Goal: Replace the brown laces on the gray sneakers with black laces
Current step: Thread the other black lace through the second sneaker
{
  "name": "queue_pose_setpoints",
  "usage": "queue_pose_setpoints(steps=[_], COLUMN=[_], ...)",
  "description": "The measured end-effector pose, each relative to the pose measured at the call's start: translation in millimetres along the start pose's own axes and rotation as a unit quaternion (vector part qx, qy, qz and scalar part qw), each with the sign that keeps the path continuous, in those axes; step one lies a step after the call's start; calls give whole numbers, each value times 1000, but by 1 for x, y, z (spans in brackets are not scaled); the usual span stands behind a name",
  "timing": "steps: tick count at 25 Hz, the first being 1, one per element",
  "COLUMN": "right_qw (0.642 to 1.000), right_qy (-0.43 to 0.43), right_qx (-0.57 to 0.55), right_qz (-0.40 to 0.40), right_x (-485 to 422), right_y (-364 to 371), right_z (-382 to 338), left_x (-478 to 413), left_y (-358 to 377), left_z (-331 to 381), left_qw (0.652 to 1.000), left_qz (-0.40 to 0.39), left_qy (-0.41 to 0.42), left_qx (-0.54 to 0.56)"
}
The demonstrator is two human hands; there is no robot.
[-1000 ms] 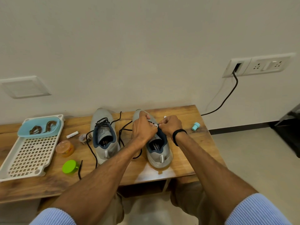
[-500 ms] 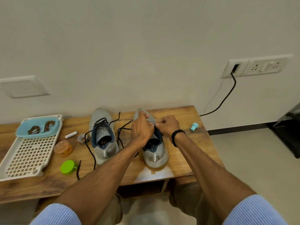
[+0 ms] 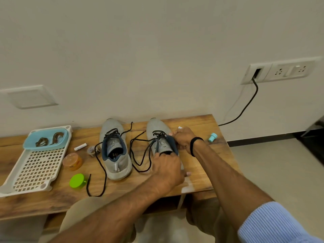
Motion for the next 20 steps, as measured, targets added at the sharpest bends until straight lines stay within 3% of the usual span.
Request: queue_pose_setpoints(steps=[3,6,8,10,11,12,14,16,18,20], right_qw=[996,994,981,927,905,914,967,978,987,987], right_qy=[-32,-28,-63,-95,-90,-60,37,93,75,17], right_qx=[79,81,66,-29,-81,-117,-165,-187,-139,-75], right_qz=[23,64,170,363,407,383,191,17,17,139], right_x=[-6,-3,6,21,20,19,3,6,12,19], right_y=[-2,-16,-53,-107,-122,-117,-65,-7,11,-18], right_z=[-1,-8,-27,-39,-35,-30,-8,7,2,-19], left_x=[-3,-7,-10,-12,-14,-15,-17,-19,-19,-19], left_y=[-8,-4,1,5,7,7,8,10,11,12], left_z=[2,-3,-7,-9,-9,-8,-8,-9,-11,-13], left_qw=[999,999,999,999,999,999,998,997,996,997], left_qz=[38,27,14,1,-2,-6,-16,-29,-36,-31], left_qy=[23,41,39,40,42,43,43,43,42,40], left_qx=[-24,-10,11,19,19,20,35,50,63,64])
Point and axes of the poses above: each hand's wrist, its own x-axis away from the middle knuckle, its own y-axis out of the palm, z = x × y, the point moved 8 cm from there along -x, towards the middle knuckle, and after that the axes turned 7 degrees about -x, right-handed, at the moved point
